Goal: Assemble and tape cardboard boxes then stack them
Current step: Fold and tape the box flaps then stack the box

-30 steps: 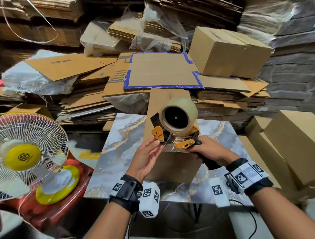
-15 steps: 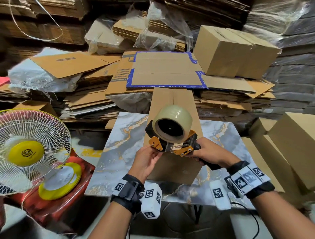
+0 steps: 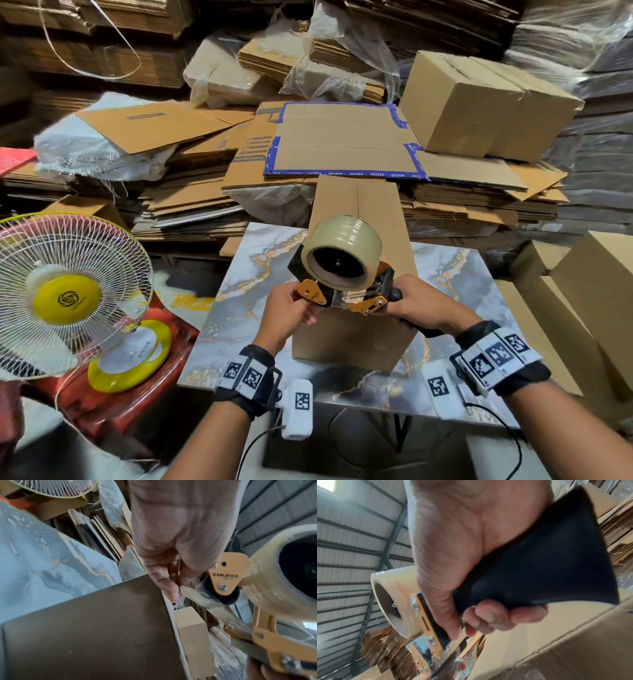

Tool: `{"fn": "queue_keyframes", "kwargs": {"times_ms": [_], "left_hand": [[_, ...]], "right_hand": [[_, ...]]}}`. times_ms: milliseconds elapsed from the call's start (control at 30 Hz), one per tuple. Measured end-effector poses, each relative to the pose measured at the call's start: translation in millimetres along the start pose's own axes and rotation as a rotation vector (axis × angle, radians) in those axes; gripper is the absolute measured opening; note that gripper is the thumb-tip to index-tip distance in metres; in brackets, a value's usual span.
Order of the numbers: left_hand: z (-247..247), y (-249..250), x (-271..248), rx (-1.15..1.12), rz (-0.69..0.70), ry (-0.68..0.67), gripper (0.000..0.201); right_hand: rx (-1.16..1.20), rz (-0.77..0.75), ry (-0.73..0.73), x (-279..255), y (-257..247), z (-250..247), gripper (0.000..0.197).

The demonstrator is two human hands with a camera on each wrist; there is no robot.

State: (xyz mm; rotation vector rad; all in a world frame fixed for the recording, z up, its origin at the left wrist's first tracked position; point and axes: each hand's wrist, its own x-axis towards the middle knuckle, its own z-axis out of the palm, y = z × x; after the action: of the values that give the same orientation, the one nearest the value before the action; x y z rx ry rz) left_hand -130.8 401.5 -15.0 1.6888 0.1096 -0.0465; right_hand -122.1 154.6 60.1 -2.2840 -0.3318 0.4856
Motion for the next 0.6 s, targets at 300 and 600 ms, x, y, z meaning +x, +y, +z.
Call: {"fn": "queue_keyframes", "kwargs": {"times_ms": [300, 600], "left_hand": [[-15.4, -2.0, 4.5, -0.257, -0.155, -0.104, 0.027], [-27.4, 0.4, 1.6, -0.227, -0.208, -0.175, 0.023]], "right_hand": [[-0.035, -0.024, -0.001, 6.7, -4.8, -0.4, 0.038], [-0.057, -0.04, -0.025, 9.7, -9.4, 0.7, 0.034]]}}
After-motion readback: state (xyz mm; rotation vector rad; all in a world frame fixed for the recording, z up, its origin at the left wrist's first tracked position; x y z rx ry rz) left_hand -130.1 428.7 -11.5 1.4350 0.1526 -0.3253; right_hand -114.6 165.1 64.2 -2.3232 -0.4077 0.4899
